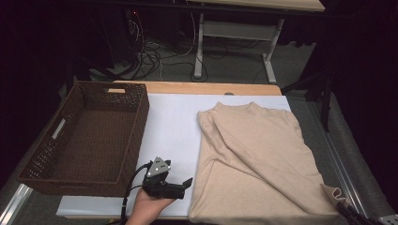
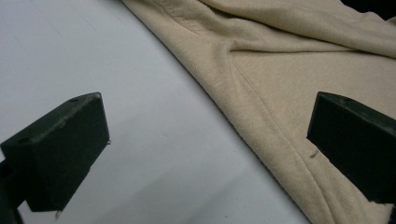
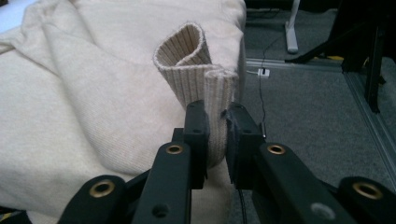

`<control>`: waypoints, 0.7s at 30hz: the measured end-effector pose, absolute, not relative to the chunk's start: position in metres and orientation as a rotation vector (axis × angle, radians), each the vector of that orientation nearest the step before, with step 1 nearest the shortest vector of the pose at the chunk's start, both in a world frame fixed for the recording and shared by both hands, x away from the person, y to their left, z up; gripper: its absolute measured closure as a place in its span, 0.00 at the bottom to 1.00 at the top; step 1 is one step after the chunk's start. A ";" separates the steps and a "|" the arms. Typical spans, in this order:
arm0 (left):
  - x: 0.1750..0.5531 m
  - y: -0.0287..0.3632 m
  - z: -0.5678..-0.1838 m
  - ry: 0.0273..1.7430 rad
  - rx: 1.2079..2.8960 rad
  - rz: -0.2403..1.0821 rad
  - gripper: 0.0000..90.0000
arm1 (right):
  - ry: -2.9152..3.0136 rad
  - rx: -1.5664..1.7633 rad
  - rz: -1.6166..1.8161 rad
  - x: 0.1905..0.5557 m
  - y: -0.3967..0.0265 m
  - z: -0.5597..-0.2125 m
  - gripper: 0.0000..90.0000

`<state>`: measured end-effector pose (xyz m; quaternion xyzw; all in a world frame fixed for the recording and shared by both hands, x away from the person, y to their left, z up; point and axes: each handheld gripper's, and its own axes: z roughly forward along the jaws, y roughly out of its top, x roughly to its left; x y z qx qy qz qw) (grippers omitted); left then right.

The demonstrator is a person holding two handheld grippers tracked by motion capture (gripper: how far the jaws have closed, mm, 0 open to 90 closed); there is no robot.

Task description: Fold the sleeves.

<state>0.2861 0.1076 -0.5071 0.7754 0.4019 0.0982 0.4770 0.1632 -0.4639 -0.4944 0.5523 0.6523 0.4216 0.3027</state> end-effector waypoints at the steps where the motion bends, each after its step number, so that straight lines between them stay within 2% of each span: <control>1: 0.286 0.108 -0.507 0.982 1.895 0.240 0.00 | 1.724 1.464 1.128 0.163 -0.463 -0.492 0.87; 4: 0.287 0.108 -0.508 0.984 1.893 0.243 0.00 | 1.694 1.443 1.165 0.161 -0.462 -0.483 0.78; 11: 0.283 0.112 -0.508 0.994 1.895 0.252 0.00 | 1.712 1.341 1.212 0.164 -0.443 -0.464 0.67; 16: 0.281 0.116 -0.509 1.007 1.893 0.258 0.00 | 1.779 1.218 1.260 0.170 -0.413 -0.451 0.65; 21: 0.278 0.119 -0.510 1.016 1.893 0.263 0.00 | 1.920 1.199 1.222 0.201 -0.390 -0.467 0.64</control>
